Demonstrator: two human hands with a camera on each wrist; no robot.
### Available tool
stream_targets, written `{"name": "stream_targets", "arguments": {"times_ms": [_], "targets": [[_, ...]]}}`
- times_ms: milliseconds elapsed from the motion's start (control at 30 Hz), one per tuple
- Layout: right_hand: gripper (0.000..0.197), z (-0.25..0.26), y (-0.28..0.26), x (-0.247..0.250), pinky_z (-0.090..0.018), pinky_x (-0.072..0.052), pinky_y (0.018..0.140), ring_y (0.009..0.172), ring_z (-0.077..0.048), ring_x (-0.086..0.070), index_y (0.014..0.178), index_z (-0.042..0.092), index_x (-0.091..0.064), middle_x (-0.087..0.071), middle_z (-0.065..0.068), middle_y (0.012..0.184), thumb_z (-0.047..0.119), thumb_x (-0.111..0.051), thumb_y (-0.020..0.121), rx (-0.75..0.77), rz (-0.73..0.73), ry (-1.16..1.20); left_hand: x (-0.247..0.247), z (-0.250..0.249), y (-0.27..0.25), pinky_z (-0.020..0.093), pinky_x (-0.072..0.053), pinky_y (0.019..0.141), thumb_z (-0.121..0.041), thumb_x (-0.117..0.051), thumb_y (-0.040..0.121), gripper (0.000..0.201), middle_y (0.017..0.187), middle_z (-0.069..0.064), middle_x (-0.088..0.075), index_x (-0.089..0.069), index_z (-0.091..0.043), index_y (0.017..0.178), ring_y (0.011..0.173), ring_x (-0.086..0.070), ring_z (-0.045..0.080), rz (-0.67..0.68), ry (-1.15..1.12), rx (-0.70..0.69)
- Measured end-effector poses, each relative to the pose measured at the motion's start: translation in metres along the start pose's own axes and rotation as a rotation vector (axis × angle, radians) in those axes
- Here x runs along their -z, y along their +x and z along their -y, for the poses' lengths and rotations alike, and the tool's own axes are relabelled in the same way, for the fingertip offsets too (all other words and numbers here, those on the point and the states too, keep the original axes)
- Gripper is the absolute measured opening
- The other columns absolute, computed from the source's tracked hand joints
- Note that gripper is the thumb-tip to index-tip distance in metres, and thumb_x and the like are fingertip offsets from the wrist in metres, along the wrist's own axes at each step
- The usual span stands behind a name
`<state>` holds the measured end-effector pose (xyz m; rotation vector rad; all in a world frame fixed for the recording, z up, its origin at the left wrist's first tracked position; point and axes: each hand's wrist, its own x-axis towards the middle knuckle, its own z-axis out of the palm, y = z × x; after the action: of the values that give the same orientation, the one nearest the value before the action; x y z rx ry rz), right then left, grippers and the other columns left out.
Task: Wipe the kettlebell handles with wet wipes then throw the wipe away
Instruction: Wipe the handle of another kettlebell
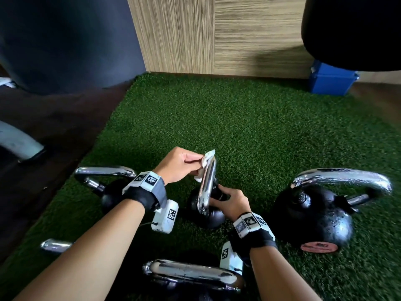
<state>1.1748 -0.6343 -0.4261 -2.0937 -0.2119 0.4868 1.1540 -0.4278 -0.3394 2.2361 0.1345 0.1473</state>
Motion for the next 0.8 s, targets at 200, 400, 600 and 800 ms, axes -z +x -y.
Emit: {"name": "stream_targets", "arguments": {"times_ms": [200,400,600,800], "targets": [[0.078,0.001,0.001,-0.002,-0.015,-0.041,0.086,0.106,-0.007,-0.064,0.133,0.031,-0.062,-0.071,0.005,0.122,0.051,-0.089,0.063,-0.016,-0.009,-0.003,0.005,-0.009,-0.001,0.017,-0.059,0.067,-0.01,-0.079,0.087,0.025,0.099,-0.003,-0.08,-0.076,-0.01,0.112,0.08,-0.075,0.003,0.06,-0.241,0.186],[0.08,-0.001,0.002,-0.002,-0.021,-0.048,0.096,0.112,-0.01,-0.065,0.135,0.03,-0.062,-0.071,0.004,0.123,0.051,-0.089,0.063,-0.024,0.0,-0.006,0.015,-0.009,-0.017,0.021,-0.061,0.07,-0.006,-0.079,0.086,0.017,0.094,0.011,-0.08,-0.079,-0.008,0.102,0.087,-0.078,0.018,0.259,-0.341,0.239],[0.082,-0.001,0.003,0.001,-0.021,-0.047,0.099,0.114,-0.011,-0.064,0.136,0.029,-0.06,-0.069,0.003,0.127,0.05,-0.09,0.063,-0.038,0.016,-0.002,0.019,-0.011,-0.033,0.018,-0.059,0.07,-0.006,-0.072,0.091,0.014,0.097,0.009,-0.08,-0.08,-0.011,0.101,0.083,-0.075,0.01,0.477,-0.289,0.275],[0.084,-0.003,0.004,-0.001,-0.015,-0.041,0.086,0.111,-0.01,-0.064,0.136,0.033,-0.06,-0.069,0.003,0.127,0.054,-0.09,0.06,-0.053,0.005,0.004,0.022,-0.013,-0.05,0.017,-0.057,0.067,0.003,-0.073,0.089,0.021,0.086,0.004,-0.08,-0.08,-0.016,0.094,0.073,-0.072,0.007,0.566,-0.224,0.241]]}}
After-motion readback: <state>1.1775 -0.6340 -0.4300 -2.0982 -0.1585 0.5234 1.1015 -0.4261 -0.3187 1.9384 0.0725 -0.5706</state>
